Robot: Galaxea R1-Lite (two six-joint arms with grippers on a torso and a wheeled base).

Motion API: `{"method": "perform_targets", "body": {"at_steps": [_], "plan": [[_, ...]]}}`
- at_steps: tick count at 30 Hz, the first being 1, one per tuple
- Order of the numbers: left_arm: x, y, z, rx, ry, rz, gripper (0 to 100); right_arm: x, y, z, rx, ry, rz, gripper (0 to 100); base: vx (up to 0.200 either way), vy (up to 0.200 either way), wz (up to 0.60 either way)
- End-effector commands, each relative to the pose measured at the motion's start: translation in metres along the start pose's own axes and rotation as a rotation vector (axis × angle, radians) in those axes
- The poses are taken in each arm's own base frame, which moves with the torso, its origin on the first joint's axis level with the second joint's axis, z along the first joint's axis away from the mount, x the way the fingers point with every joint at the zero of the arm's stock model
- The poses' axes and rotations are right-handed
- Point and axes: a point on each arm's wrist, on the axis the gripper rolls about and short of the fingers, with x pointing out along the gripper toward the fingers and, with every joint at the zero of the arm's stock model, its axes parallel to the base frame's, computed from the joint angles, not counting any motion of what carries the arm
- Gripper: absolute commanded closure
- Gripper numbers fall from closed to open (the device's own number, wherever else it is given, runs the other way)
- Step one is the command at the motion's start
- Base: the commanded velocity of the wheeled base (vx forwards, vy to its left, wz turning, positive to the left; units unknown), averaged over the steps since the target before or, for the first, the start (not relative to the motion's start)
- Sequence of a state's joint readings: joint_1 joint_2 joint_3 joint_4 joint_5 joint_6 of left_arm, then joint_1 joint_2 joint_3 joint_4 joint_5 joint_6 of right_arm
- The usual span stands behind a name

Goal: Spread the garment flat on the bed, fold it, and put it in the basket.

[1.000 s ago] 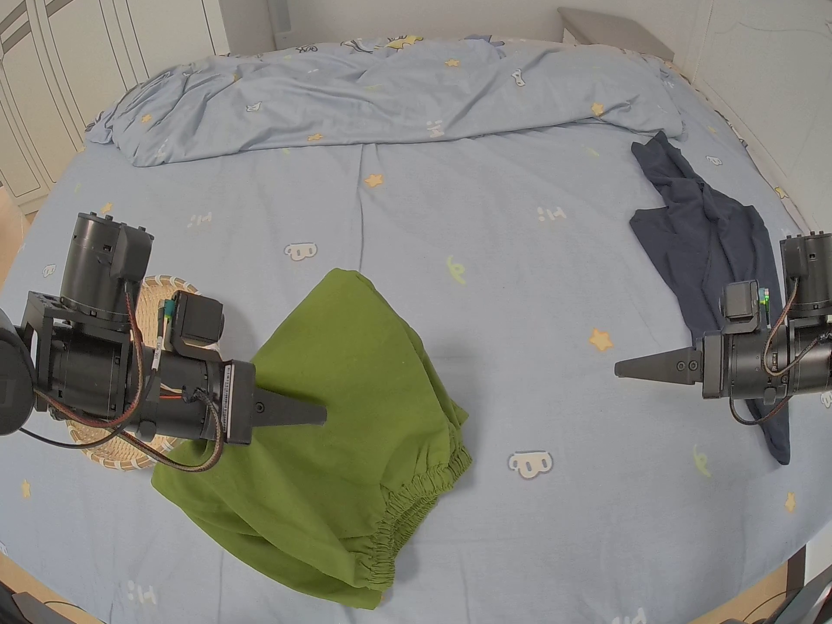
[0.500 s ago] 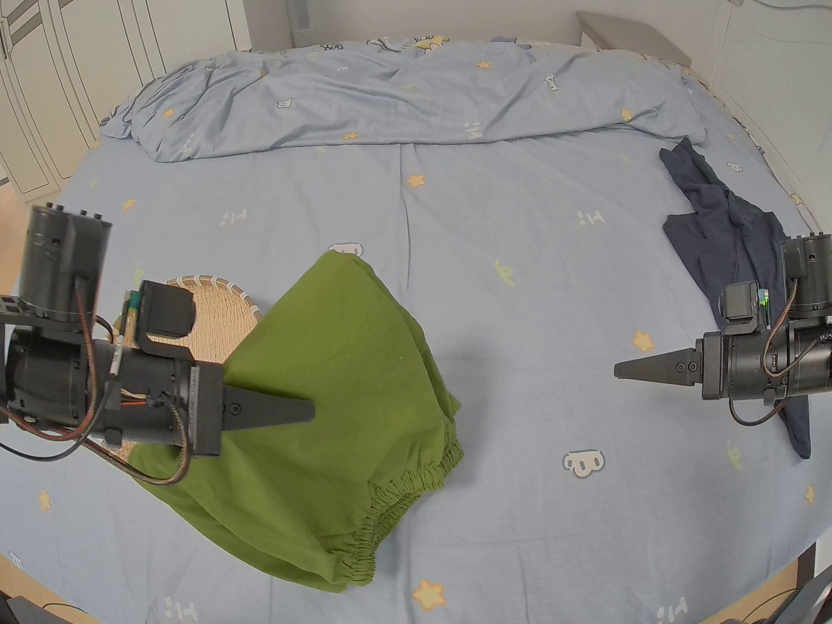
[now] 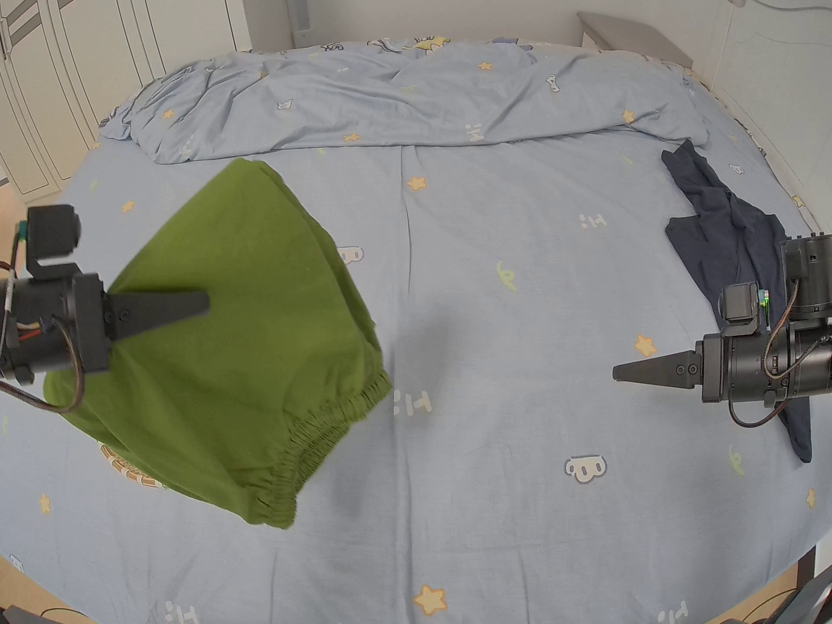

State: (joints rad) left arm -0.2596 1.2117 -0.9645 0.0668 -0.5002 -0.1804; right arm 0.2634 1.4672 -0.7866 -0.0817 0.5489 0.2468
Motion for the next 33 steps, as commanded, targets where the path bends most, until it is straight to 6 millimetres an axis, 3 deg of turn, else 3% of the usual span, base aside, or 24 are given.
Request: {"method": "perform_targets", "body": {"at_steps": [1, 6, 11, 12, 13, 18, 19, 20, 25, 30, 33], "plan": [[-0.031, 0.013, 0.026, 0.013, -0.17, 0.119, 100, -0.001, 0.001, 0.0, -0.004, -0.003, 0.004, 0, 0.0, 0.0, 0.0], [-0.039, 0.024, 0.035, -0.022, -0.251, 0.146, 100, -0.001, 0.001, 0.0, -0.004, -0.005, 0.002, 0, 0.0, 0.0, 0.0], [-0.027, 0.067, 0.038, -0.105, -0.249, 0.203, 100, -0.001, 0.001, 0.0, -0.004, -0.005, 0.002, 0, 0.0, 0.0, 0.0], [-0.027, 0.067, 0.038, -0.105, -0.249, 0.203, 100, -0.001, 0.001, 0.0, -0.004, -0.005, 0.002, 0, 0.0, 0.0, 0.0], [-0.017, 0.093, 0.034, -0.156, -0.214, 0.229, 100, -0.001, 0.001, 0.0, -0.004, -0.005, 0.002, 0, 0.0, 0.0, 0.0], [-0.006, 0.12, 0.023, -0.22, -0.169, 0.261, 100, -0.001, 0.001, 0.0, -0.003, -0.004, 0.002, 0, 0.0, 0.0, 0.0], [0.001, 0.138, 0.013, -0.266, -0.132, 0.288, 100, -0.001, 0.001, 0.0, -0.002, -0.003, 0.001, 0, 0.0, 0.0, 0.0], [0.001, 0.138, 0.013, -0.266, -0.132, 0.288, 100, -0.001, 0.001, 0.0, -0.002, -0.003, 0.001, 0, 0.0, 0.0, 0.0], [0.012, 0.188, -0.019, -0.386, -0.038, 0.365, 100, -0.001, 0.001, 0.0, -0.003, -0.004, 0.002, 0, 0.0, 0.0, 0.0], [0.021, 0.218, -0.04, -0.41, 0.031, 0.415, 100, -0.006, 0.005, 0.0, -0.015, -0.019, 0.008, 0, 0.0, 0.0, 0.0], [0.027, 0.226, -0.045, -0.414, 0.053, 0.466, 100, -0.007, 0.006, 0.0, -0.016, -0.022, 0.009, 0, 0.0, 0.0, 0.0]]}}
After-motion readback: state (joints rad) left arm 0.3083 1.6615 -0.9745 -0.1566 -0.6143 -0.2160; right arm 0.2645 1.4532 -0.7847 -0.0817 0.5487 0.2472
